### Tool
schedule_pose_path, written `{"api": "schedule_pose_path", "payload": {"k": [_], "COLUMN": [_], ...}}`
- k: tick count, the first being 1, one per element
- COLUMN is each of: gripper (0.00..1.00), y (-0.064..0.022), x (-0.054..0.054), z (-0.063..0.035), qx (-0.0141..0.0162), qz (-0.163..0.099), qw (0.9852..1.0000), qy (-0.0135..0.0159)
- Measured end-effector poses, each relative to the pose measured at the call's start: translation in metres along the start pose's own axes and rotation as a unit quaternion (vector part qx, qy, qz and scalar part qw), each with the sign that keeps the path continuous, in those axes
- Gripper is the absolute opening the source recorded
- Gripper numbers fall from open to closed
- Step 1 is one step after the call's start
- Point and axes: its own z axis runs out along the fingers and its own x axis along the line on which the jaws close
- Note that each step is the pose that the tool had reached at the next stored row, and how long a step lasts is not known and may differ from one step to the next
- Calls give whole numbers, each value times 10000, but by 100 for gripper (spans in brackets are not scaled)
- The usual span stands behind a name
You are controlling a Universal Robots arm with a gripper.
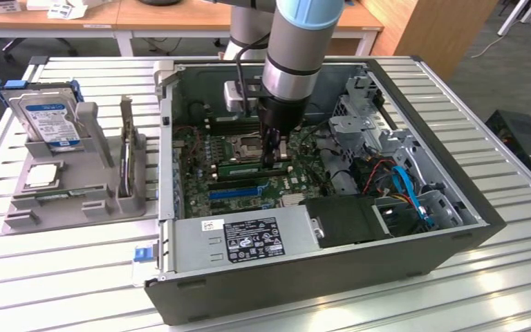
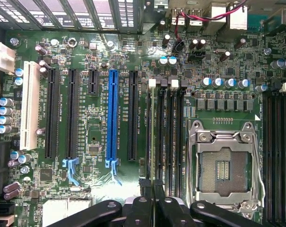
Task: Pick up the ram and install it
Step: 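Insert the ram into the slot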
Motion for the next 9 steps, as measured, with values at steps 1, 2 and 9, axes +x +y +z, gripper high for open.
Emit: {"api": "schedule_pose_path", "payload": {"k": [1, 2, 9], "gripper": [13, 13, 13], "y": [0, -1, -3], "x": [0, 0, -1], "z": [0, 0, 1], "qx": [0, 0, 0], "qz": [0, 0, -1], "qw": [10000, 10000, 10000], "qy": [0, 0, -1]}}
